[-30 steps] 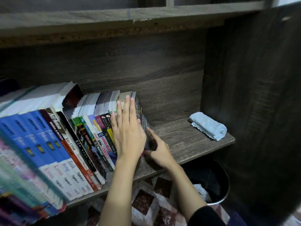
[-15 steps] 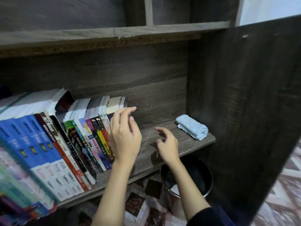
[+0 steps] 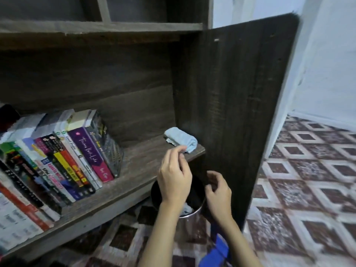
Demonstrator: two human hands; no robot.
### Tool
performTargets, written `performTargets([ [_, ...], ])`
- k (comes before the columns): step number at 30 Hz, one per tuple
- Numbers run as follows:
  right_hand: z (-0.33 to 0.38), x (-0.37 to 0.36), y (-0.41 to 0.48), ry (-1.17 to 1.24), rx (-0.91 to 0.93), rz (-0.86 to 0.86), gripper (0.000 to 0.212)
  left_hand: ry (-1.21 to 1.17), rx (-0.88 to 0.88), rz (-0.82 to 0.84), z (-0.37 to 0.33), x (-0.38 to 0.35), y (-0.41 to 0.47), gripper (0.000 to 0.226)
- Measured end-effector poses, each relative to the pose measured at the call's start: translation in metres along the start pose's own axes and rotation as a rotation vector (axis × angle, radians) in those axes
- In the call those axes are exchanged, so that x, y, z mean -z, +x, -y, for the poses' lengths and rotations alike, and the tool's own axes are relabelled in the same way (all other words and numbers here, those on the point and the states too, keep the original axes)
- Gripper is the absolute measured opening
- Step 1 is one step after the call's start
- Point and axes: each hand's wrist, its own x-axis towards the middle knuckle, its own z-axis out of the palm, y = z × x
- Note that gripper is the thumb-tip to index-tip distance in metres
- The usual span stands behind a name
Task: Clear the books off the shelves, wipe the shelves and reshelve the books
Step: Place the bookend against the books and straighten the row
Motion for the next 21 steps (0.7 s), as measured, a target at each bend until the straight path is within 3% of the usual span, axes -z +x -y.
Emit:
performTargets([
  [3,-0.032,0.018,-0.011,-0.097,-0.063,0.018,0.04,0.014,0.072,0.085,0.01,-0.021,-0.048,0.027],
  [5,-0.06,0.027,-0.026,-0.188,-0.114,0.057,0.04,0.084,0.161,0.227,0.026,-0.035,-0.09,0.023],
  [8,-0.094,0.031,-0.041,-0.297,-0.174,0.148,0.042,0.138,0.406,0.38,0.053,-0.046,-0.138,0.016],
  [12,-0.13,0.034,-0.057,-0.452,-0.198,0.271,0.051,0.257,0.842,0.658,0.074,-0.056,-0.2,0.023],
  [16,-0.17,0.029,-0.072,-0.53,-0.235,0.333,0.05,0.259,0.972,0.993,0.094,-0.069,-0.265,0.037],
  [21,-0.199,0.018,-0.088,-0.439,-0.287,0.266,0.042,0.268,1.011,1.1,0.116,-0.092,-0.302,0.052],
])
